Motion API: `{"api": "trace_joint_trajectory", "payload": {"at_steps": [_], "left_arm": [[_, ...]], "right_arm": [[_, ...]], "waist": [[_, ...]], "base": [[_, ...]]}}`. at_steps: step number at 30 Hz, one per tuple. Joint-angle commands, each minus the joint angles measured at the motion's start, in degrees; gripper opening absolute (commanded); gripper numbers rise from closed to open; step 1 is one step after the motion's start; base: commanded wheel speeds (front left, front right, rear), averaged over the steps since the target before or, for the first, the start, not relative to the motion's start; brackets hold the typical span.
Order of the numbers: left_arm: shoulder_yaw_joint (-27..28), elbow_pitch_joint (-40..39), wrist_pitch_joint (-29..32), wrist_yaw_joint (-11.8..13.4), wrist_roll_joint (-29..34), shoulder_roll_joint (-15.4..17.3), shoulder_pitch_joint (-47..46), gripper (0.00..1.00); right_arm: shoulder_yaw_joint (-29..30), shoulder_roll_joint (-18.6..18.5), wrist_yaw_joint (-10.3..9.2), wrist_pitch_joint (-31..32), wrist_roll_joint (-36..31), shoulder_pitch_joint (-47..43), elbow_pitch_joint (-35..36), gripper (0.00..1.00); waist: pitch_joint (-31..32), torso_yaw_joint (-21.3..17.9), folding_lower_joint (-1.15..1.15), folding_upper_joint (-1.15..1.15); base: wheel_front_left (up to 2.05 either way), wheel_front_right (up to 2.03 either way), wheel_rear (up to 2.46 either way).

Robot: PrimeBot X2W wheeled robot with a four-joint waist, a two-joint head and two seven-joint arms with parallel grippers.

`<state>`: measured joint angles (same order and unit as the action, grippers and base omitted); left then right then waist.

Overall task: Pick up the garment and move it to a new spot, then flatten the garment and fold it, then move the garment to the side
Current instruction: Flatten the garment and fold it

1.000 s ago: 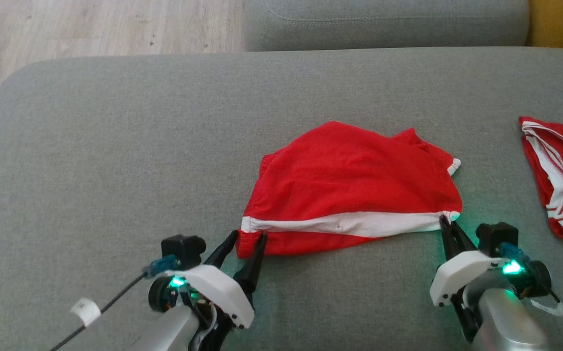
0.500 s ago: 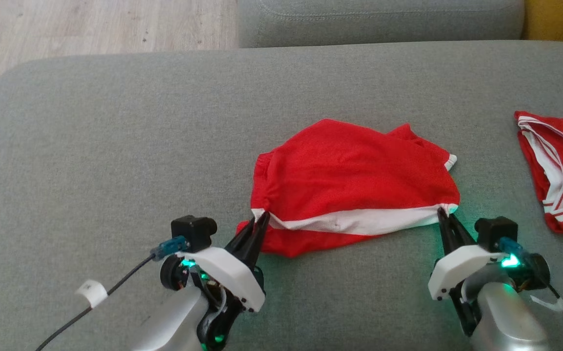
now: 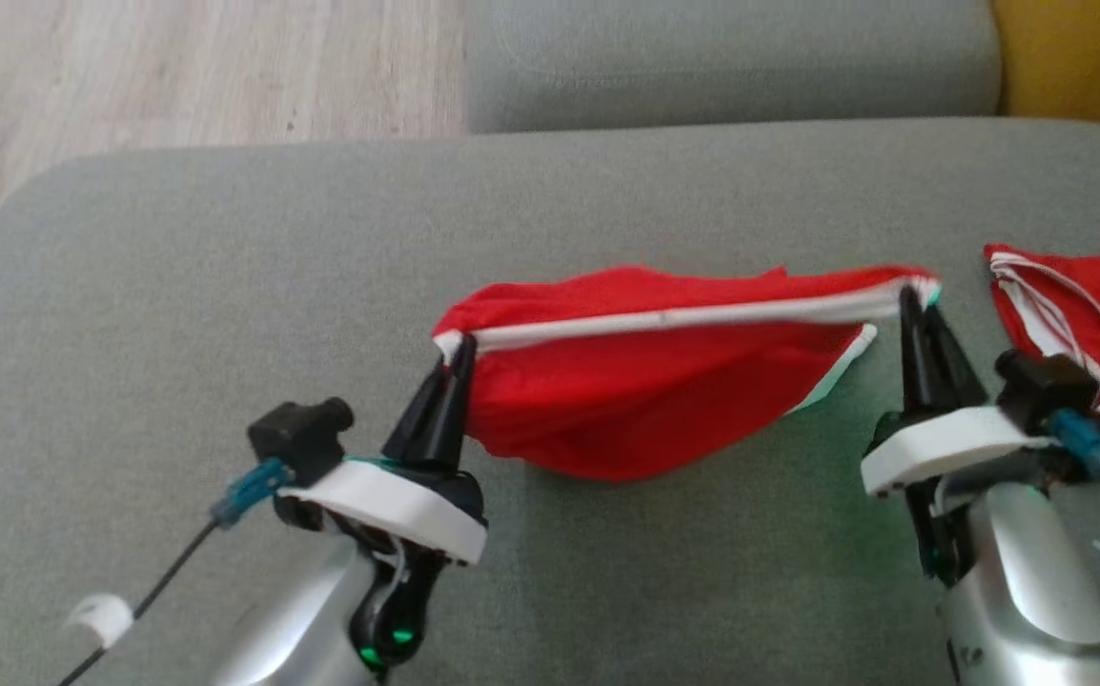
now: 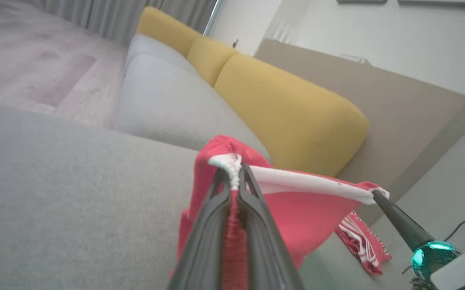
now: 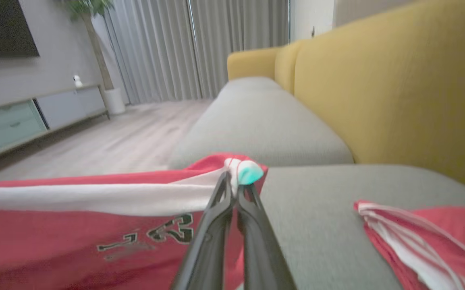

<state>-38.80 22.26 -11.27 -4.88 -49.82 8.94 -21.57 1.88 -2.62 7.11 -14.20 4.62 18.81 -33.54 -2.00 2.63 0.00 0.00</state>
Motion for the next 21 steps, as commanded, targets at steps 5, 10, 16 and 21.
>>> {"api": "trace_joint_trajectory", "payload": {"at_steps": [5,10,16,21], "left_arm": [[4.9,-11.7,-0.4,2.2,-0.5,4.4,-1.1,0.00],[7.2,-23.5,2.8,4.6,0.3,9.0,-3.1,0.00],[8.9,-34.0,10.3,6.3,1.7,14.8,-9.3,0.00],[9.3,-36.9,15.5,6.6,2.4,17.7,-13.9,0.00]], "right_arm": [[-2.3,-0.3,0.37,2.4,1.8,-0.8,15.3,0.00],[-3.3,-1.0,0.37,8.7,2.0,-2.6,32.0,0.00],[-4.1,-2.4,0.37,16.4,1.9,-3.4,48.3,0.00],[-4.1,-2.9,0.37,20.6,1.8,-3.4,54.7,0.00]], "waist": [[3.6,-0.5,0.00,0.00],[6.0,-1.3,0.00,0.00],[8.5,-2.4,0.00,0.00],[9.0,-2.9,0.00,0.00]], "base": [[0.00,0.00,0.00],[0.00,0.00,0.00],[0.00,0.00,0.00],[0.00,0.00,0.00]]}}
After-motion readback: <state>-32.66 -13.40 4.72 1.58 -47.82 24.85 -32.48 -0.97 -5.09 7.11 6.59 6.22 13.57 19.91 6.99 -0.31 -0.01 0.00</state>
